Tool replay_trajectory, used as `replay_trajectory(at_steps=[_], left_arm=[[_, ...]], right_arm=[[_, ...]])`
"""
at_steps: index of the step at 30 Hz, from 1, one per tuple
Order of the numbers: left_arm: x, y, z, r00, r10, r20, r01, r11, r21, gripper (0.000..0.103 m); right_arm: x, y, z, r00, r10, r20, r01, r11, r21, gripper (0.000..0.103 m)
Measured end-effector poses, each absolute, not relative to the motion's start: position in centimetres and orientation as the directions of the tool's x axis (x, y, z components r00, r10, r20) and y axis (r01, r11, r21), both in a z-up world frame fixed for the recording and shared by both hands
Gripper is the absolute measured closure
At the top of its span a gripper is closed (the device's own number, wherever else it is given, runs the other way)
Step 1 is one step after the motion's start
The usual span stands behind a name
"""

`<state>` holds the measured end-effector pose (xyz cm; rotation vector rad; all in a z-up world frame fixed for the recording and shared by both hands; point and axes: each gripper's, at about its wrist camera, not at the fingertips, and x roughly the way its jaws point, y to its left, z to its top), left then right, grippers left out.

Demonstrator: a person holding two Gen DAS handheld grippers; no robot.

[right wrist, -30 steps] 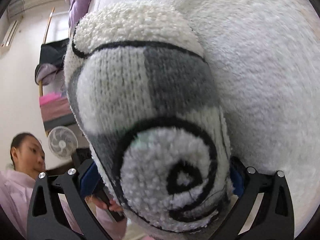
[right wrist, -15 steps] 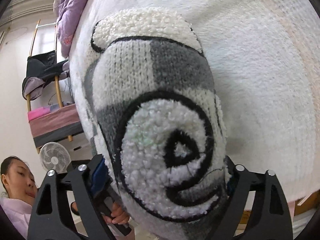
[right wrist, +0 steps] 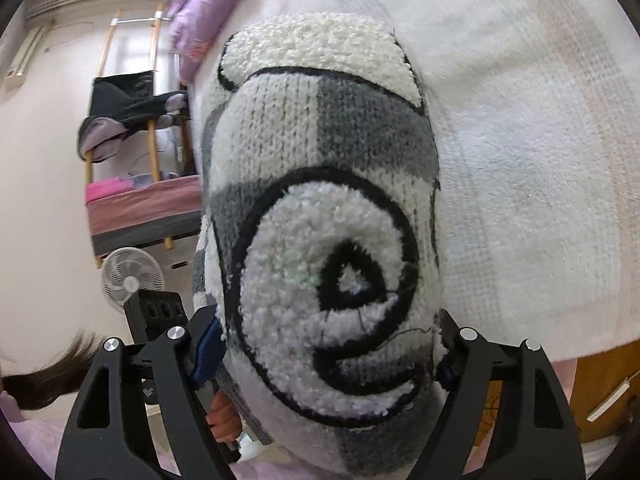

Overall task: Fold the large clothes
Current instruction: 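Lift the folded bundle with both tools and carry it toward the headboard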

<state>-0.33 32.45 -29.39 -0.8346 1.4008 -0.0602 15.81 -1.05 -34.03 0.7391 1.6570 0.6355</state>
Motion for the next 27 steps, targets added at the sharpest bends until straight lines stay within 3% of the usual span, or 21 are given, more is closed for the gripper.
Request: replay_trajectory(at_steps=[8,14,20,27], left_arm=[[4.8,26.6,-18.2,0.224,-0.455,-0.862,-0.260,0.824,-0.503,0.048],[6.9,19.2,-13.3,0.226,-0.442,-0.868,-0.139,0.867,-0.478,0.048],[6.0,9.7,-11.9,0.254,-0.416,-0.873,-0.106,0.886,-0.452,0.048],[3.6,-2.3,-13.5,0.254,-0.438,-0.862,-0.185,0.853,-0.488,0.048]], right_arm=[[13.8,-6.8,-25.7,0.065,0.796,-0.602,0.149,0.589,0.795,0.028],[12.6,-13.9,-22.0,0.160,0.792,-0.590,0.143,0.573,0.807,0.028],[11.1,-22.3,-20.4,0.186,0.786,-0.589,0.115,0.578,0.808,0.028],[10.0,-32.0,-17.3,0.137,0.737,-0.662,-0.034,0.671,0.740,0.028]])
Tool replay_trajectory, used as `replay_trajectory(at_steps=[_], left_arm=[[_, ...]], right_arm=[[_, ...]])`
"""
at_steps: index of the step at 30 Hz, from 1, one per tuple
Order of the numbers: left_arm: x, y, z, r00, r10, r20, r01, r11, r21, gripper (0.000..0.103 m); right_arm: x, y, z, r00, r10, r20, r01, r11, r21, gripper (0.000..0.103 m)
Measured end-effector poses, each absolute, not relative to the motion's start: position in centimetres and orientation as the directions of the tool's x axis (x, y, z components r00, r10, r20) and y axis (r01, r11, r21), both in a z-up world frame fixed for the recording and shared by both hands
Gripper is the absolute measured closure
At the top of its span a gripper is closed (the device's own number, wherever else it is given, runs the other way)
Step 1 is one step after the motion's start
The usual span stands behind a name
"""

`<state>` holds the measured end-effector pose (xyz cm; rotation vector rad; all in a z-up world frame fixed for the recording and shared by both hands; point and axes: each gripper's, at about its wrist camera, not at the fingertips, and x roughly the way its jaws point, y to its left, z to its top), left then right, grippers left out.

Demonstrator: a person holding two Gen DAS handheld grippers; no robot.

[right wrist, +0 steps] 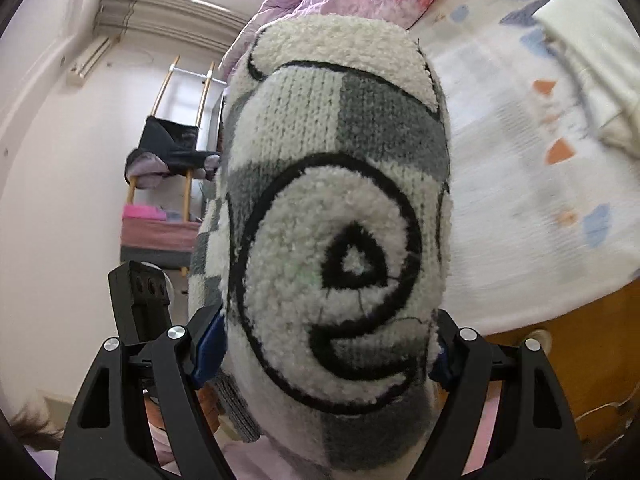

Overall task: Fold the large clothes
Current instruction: 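Lift the folded bundle with both tools and carry it toward the headboard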

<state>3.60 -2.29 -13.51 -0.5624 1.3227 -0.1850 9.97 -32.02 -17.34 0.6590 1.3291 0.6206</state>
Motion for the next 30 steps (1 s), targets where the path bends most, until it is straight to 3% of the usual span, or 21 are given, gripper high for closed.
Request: replay_trajectory(at_steps=[7,16,30], left_arm=[[4.8,-13.5,-13.7,0.218,-0.452,-0.865,-0.156,0.859,-0.488,0.048],[12.3,-26.0,-14.2,0.187,-0.439,-0.879,-0.030,0.891,-0.452,0.048],[30.0,-39.8,-18.7,0.197,-0.461,-0.865,-0.137,0.861,-0.490,0.048]], right_arm=[[10.2,-41.2,-16.6,0.172,0.710,-0.683,0.013,0.692,0.722,0.028],[13.4,-51.3,-17.1,0.273,0.685,-0.676,0.133,0.669,0.731,0.028],[32.8,-62.7,-17.3,0.210,0.609,-0.765,0.111,0.762,0.638,0.028]])
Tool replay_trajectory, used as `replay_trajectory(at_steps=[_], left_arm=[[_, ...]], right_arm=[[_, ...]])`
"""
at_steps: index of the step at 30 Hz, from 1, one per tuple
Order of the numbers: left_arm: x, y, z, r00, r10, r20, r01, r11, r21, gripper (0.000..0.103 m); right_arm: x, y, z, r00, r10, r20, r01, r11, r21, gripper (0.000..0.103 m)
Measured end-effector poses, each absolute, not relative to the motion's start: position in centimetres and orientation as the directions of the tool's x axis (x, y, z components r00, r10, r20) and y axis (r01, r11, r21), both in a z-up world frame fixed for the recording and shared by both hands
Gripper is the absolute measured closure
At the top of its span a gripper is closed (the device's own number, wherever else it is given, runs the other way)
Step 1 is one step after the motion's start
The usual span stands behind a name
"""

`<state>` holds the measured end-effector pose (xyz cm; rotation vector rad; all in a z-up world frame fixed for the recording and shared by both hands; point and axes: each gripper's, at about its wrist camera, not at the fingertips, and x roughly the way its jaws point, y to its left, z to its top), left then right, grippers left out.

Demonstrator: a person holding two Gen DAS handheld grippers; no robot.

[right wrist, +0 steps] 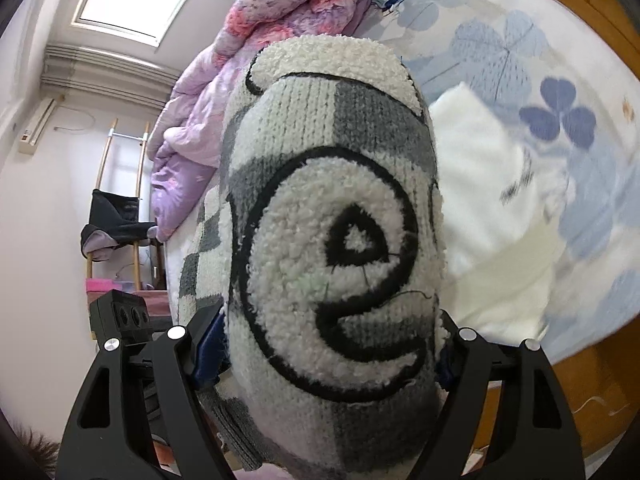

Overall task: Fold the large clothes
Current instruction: 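Lift the folded bundle with both tools and carry it toward the headboard, then lower the bundle onto the folded clothes stack and open both tools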

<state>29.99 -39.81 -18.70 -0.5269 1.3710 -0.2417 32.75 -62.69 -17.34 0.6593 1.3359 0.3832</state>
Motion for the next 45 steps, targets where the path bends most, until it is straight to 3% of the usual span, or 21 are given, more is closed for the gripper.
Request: replay_trajectory(at_steps=[6,9,13,14,17,20,21,23,25,27,28,31,33,36,39,41,45], left_arm=[[35.5,-43.9,-22.8,0.224,-0.403,-0.887,-0.167,0.881,-0.443,0.046],[37.7,-45.3,-27.2,0.178,-0.372,-0.911,-0.207,0.891,-0.404,0.040],[38.4,-46.0,-32.1,-0.011,-0.166,-0.986,-0.156,0.974,-0.162,0.038],[37.9,-45.9,-31.7,0.007,-0.070,-0.998,-0.122,0.990,-0.070,0.037],[36.4,-44.7,-30.2,0.035,0.071,-0.997,-0.103,0.992,0.067,0.036],[35.5,-43.5,-28.8,0.049,0.045,-0.998,-0.178,0.983,0.036,0.036],[35.4,-43.6,-28.5,0.061,0.023,-0.998,-0.193,0.981,0.011,0.038],[35.0,-44.2,-28.1,0.064,0.029,-0.998,-0.195,0.981,0.016,0.044],[35.4,-45.5,-28.9,0.049,0.051,-0.998,-0.169,0.985,0.042,0.056],[35.5,-46.7,-30.8,0.020,0.029,-0.999,-0.154,0.988,0.025,0.072],[35.9,-47.3,-32.4,-0.003,0.020,-1.000,-0.154,0.988,0.020,0.075],[37.1,-48.2,-36.2,0.013,0.030,-0.999,-0.164,0.986,0.027,0.074],[38.0,-48.9,-36.3,0.030,0.047,-0.998,-0.149,0.988,0.042,0.073],[38.8,-48.7,-34.3,-0.012,0.075,-0.997,-0.146,0.986,0.076,0.073],[39.1,-47.1,-29.6,0.093,-0.024,-0.995,-0.189,0.981,-0.042,0.073],[40.8,-46.6,-27.5,0.153,-0.024,-0.988,-0.194,0.979,-0.054,0.073],[46.7,-46.2,-29.8,0.191,0.008,-0.982,-0.193,0.981,-0.029,0.073]], right_arm=[[39.3,-67.2,-21.8,0.145,0.619,-0.772,0.137,0.760,0.635,0.028],[42.5,-68.9,-26.3,0.089,0.563,-0.822,0.156,0.807,0.569,0.024],[43.2,-70.8,-31.8,-0.042,0.385,-0.922,0.211,0.905,0.369,0.016],[42.9,-70.9,-31.9,-0.054,0.388,-0.920,0.205,0.906,0.370,0.016],[41.0,-71.4,-30.2,-0.027,0.361,-0.932,0.135,0.925,0.354,0.016],[40.4,-72.7,-26.8,0.094,0.191,-0.977,0.098,0.975,0.200,0.016],[40.1,-73.2,-25.3,0.155,0.154,-0.976,0.093,0.981,0.169,0.025],[39.5,-73.6,-24.2,0.188,0.202,-0.961,0.058,0.975,0.216,0.075],[39.3,-72.7,-24.7,0.117,0.284,-0.952,-0.012,0.959,0.285,0.087],[39.6,-71.7,-26.8,0.071,0.263,-0.962,-0.042,0.964,0.261,0.089],[40.1,-71.4,-28.0,0.057,0.245,-0.968,-0.045,0.969,0.243,0.089],[42.3,-70.9,-32.4,0.034,0.120,-0.992,-0.012,0.993,0.119,0.087],[42.5,-70.7,-32.6,0.048,0.074,-0.996,0.006,0.997,0.074,0.087],[42.7,-71.1,-30.3,-0.009,0.132,-0.991,0.021,0.991,0.132,0.087],[43.7,-71.7,-26.9,0.047,0.246,-0.968,0.028,0.969,0.247,0.087],[45.3,-71.0,-25.3,0.093,0.228,-0.969,-0.015,0.974,0.228,0.087],[50.2,-68.4,-28.3,0.075,0.226,-0.971,-0.096,0.971,0.219,0.085]])
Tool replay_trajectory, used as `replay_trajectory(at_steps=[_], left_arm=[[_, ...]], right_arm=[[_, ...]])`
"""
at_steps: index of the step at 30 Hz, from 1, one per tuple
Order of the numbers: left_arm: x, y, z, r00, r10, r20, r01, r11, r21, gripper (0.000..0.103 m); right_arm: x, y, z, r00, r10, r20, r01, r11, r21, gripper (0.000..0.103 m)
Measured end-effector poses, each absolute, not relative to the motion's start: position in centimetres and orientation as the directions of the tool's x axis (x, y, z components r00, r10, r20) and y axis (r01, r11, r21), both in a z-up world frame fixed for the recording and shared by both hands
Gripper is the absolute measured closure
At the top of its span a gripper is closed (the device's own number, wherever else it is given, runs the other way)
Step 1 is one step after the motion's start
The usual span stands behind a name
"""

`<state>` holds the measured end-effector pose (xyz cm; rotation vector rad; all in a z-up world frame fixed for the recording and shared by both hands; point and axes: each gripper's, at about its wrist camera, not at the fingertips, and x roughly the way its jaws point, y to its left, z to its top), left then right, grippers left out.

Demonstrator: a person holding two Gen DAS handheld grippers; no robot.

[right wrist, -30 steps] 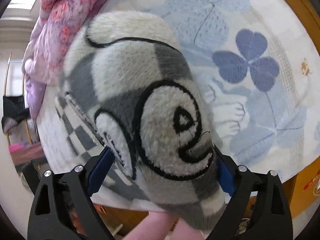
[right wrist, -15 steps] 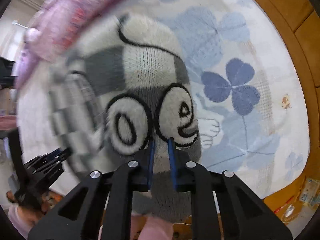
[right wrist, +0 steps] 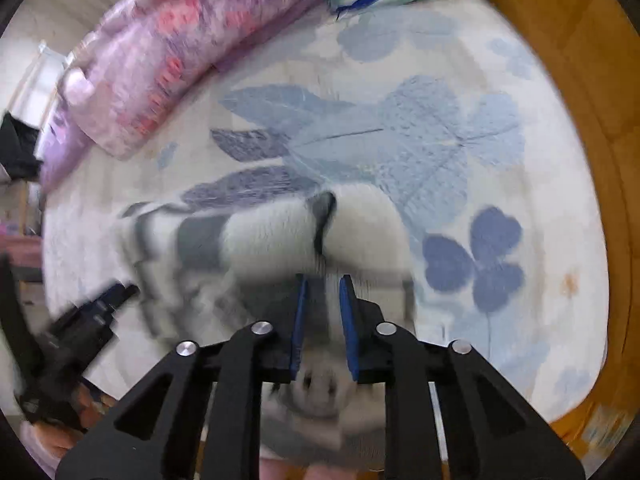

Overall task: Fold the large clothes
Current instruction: 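Lower the bundle onto the folded clothes stack and open both tools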

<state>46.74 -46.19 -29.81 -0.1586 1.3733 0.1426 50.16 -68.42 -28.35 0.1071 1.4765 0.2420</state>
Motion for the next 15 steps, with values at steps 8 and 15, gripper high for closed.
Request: replay_trajectory(at_steps=[8,15], left_arm=[[51.2,-45.3,-34.5,0.157,0.014,-0.988,-0.240,0.970,-0.025,0.060],[47.7,-43.8,-32.6,0.038,-0.027,-0.999,-0.325,0.945,-0.038,0.019]], right_arm=[[54.9,-66.3,-32.2,0.184,0.063,-0.981,-0.101,0.994,0.045,0.084],[53.8,-68.5,-29.8,0.127,0.179,-0.976,-0.070,0.983,0.171,0.082]])
